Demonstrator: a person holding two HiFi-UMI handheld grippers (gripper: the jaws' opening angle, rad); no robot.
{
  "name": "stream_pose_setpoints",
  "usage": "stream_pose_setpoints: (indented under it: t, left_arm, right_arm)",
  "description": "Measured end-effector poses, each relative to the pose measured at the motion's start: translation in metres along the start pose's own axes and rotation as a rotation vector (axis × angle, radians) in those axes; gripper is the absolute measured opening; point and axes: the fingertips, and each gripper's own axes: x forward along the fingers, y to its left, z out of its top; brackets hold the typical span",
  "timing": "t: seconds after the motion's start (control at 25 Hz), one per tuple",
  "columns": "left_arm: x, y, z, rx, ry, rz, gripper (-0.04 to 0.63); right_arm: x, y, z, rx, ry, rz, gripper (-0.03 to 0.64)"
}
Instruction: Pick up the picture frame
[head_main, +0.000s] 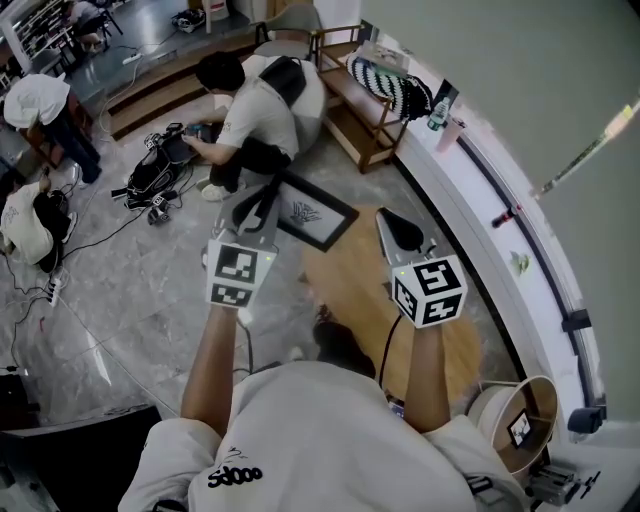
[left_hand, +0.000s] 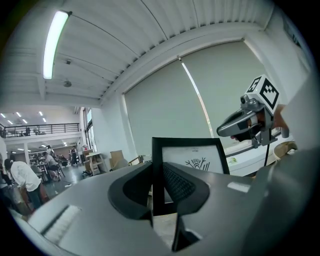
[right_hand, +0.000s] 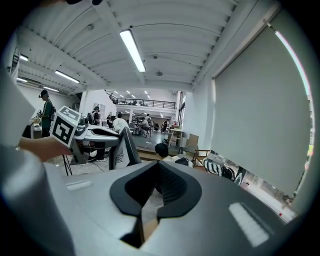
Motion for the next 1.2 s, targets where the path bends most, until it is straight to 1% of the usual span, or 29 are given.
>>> stream_pose_setpoints:
  t: [0.24, 0.44, 1.2]
  left_arm:
    - [-0.019, 0.002, 0.021, 0.015, -0.043, 0.022, 0.074]
    - [-0.023, 0.0, 0.035, 0.031, -0.075, 0.025, 0.074]
    - [-0.026, -0.009, 0.041, 0.056, -0.093, 0.007, 0.074]
  right_arm:
    - [-0.01, 0.004, 0.013, -0.02, -0.031, 0.001, 0.002]
    - [-0.018, 0.002, 0.021, -0.035, -0.047, -0.007, 0.002]
    - [-0.024, 0.001, 0.011, -0.043, -0.019, -0.022, 0.002]
